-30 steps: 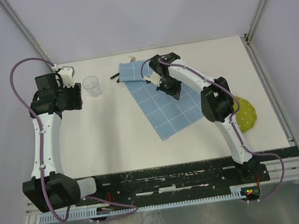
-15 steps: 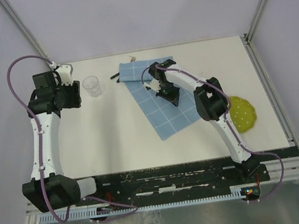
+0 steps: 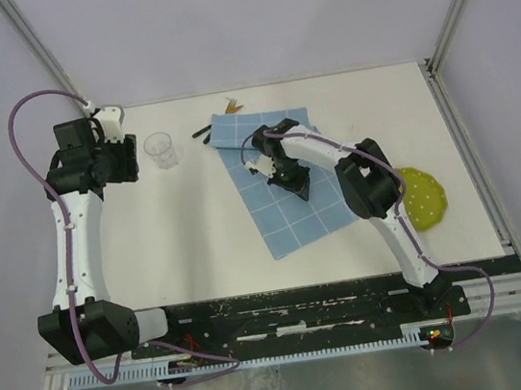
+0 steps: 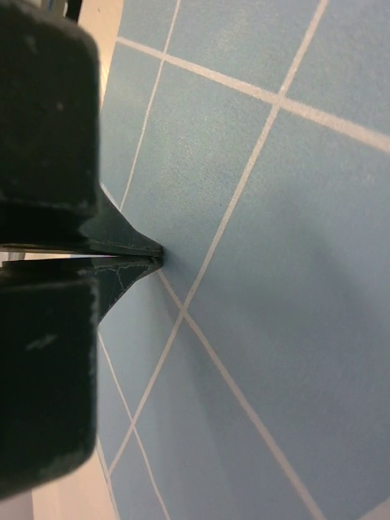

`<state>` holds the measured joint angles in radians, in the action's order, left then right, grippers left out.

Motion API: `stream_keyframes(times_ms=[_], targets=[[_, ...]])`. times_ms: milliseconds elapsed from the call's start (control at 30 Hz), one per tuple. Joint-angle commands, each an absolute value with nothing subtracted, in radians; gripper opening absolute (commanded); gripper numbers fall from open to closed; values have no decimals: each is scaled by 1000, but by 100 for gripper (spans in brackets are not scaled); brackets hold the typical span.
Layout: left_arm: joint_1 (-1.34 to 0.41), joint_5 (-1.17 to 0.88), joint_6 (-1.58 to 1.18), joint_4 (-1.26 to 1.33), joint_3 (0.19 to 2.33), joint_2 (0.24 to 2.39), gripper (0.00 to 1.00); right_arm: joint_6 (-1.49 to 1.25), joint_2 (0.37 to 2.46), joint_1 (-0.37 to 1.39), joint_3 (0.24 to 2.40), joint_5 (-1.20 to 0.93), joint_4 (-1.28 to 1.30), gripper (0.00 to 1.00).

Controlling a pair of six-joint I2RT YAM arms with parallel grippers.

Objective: Set the dinner table for one person
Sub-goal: Move the napkin to the center of the board.

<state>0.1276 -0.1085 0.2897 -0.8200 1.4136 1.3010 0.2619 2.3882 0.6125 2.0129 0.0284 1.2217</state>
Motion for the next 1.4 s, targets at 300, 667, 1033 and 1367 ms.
stream_keyframes(times_ms=[300,667,1033,1367], targets=[[125,-134,330,-769,1411,1276,65,152,2480,943,2013,-274,1251,2],[126,-124,366,-743,1417,1274,67,157,2400,989,2028,-74,1207,2],[125,-92,379,-743,1467,1323,73,224,2254,777,2226,319,1101,52],[125,-75,404,-778,1469,1323,73,376,2424,538,2417,166,1062,59]])
